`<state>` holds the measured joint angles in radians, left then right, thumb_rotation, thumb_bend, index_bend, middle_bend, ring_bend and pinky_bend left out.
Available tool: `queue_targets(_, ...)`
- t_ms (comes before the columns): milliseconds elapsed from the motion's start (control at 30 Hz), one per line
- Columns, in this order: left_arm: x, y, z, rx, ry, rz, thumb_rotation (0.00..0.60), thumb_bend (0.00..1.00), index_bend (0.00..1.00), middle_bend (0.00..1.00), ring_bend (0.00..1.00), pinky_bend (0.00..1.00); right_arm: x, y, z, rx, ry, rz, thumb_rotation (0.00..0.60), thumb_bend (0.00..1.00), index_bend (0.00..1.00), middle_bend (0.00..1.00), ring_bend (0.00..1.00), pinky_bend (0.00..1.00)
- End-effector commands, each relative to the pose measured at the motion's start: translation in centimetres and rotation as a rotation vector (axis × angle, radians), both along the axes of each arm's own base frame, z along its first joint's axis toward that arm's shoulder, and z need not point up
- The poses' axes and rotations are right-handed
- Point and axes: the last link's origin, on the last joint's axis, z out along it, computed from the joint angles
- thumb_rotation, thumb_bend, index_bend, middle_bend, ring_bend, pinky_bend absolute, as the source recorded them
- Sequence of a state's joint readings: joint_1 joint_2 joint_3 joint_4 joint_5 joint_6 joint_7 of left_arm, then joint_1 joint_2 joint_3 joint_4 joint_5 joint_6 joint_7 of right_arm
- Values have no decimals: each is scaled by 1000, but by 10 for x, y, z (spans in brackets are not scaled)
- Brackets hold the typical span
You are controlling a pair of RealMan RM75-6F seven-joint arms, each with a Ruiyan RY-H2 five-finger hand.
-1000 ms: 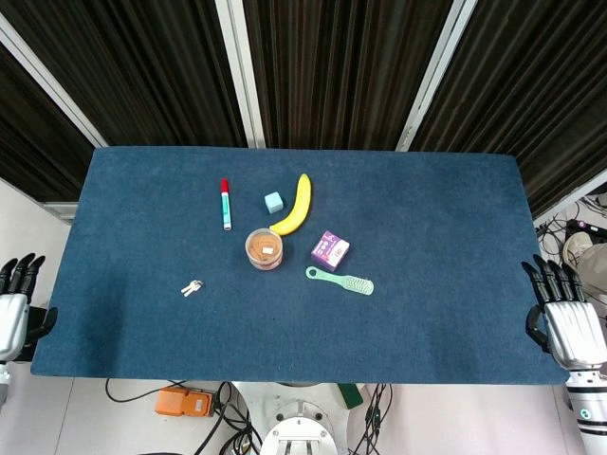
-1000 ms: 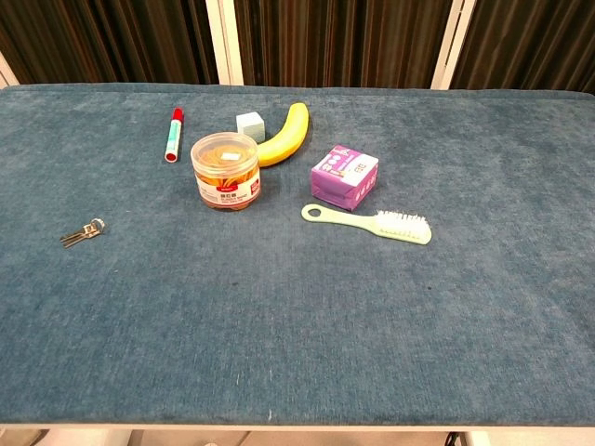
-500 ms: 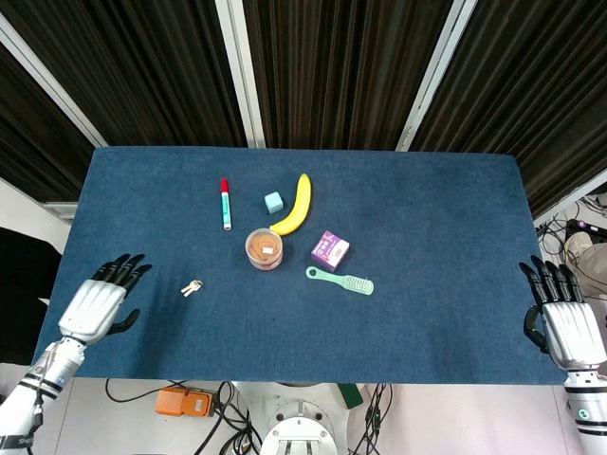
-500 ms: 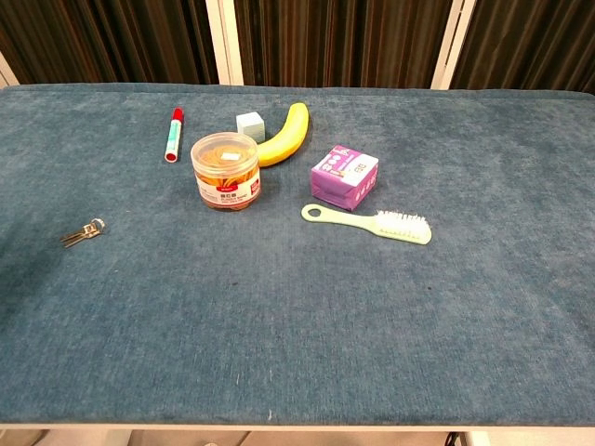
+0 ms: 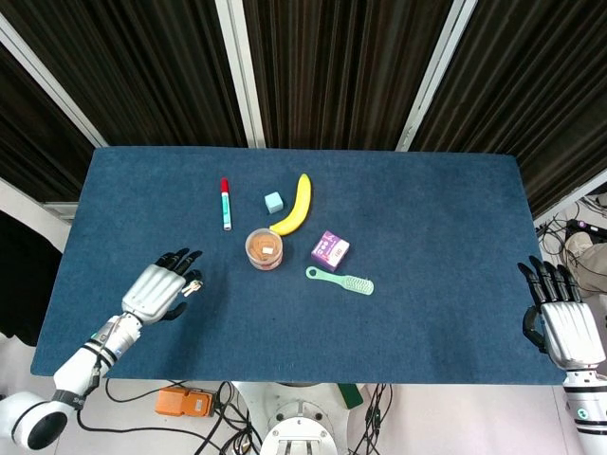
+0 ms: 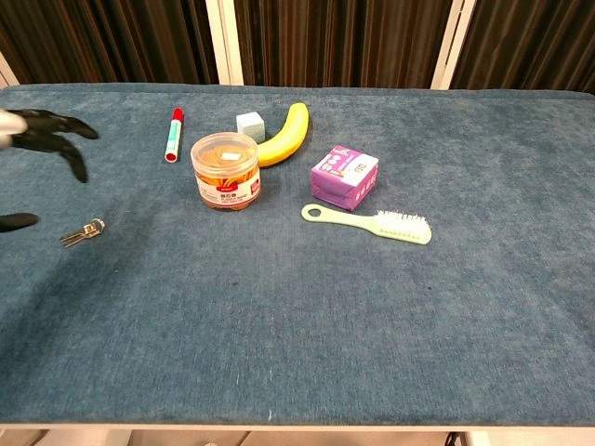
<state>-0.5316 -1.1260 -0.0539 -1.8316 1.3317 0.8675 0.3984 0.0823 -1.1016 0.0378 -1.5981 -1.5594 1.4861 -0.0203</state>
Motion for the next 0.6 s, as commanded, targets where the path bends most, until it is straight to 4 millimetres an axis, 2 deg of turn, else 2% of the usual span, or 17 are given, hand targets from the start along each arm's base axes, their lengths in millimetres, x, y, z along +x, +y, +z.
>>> queue_targets(33,12,11,-14,-25,17,-14,600,299,301,29,0,162,0,0,0,1,0,0,600,1000,131,61,45,0)
queue_targets(300,22,26,-34,-52,75,-21,600,300,328,30,0,163,0,0,0,5,-3,2,600,1000,131,61,45,0)
queue_targets(600,12,33,-43,-60,112,21,600,300,367,42,0,165,0,-1,-1,7,-1,1,600,1000,131,61,45,0)
